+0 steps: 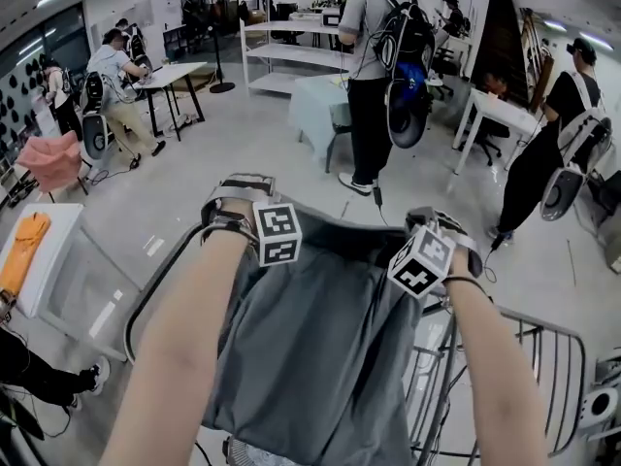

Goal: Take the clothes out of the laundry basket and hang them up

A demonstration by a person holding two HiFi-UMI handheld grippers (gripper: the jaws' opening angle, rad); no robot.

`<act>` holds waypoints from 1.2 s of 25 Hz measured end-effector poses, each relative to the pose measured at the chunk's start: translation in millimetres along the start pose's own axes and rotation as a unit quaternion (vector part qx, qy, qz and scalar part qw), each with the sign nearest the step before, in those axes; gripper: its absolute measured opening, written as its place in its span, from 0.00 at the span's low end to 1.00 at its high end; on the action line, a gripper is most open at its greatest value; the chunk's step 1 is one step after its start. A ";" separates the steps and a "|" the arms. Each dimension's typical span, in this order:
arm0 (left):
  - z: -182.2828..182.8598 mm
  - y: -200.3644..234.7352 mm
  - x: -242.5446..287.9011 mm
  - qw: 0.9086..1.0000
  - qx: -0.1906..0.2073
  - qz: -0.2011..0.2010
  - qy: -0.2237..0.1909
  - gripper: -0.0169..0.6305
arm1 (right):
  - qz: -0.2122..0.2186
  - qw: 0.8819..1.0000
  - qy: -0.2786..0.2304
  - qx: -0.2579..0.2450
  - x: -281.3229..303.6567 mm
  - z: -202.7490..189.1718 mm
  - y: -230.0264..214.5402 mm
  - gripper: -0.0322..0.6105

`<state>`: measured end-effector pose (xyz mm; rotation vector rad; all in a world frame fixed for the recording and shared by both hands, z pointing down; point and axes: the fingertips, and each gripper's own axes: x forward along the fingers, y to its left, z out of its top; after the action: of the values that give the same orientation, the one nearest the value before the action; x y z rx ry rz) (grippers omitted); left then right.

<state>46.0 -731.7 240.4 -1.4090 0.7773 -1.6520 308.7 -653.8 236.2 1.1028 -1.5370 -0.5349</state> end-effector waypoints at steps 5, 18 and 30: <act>2.3 -41.7 14.4 0.997 -0.059 -0.040 0.006 0.04 | 0.039 0.998 0.017 0.045 13.4 -9.5 42.0 0.07; -11.7 -43.3 21.4 0.950 -0.304 -0.039 0.056 0.74 | -0.002 0.989 0.036 0.142 15.4 -36.9 44.5 0.41; -20.6 -59.7 -22.9 0.958 -0.280 -0.061 0.022 0.80 | -0.017 0.989 0.019 0.145 -28.8 -28.7 49.9 0.41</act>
<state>15.7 -684.0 276.7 -1.8398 1.2774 -1.6281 316.2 -599.6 270.1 1.3550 -1.5973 -0.3167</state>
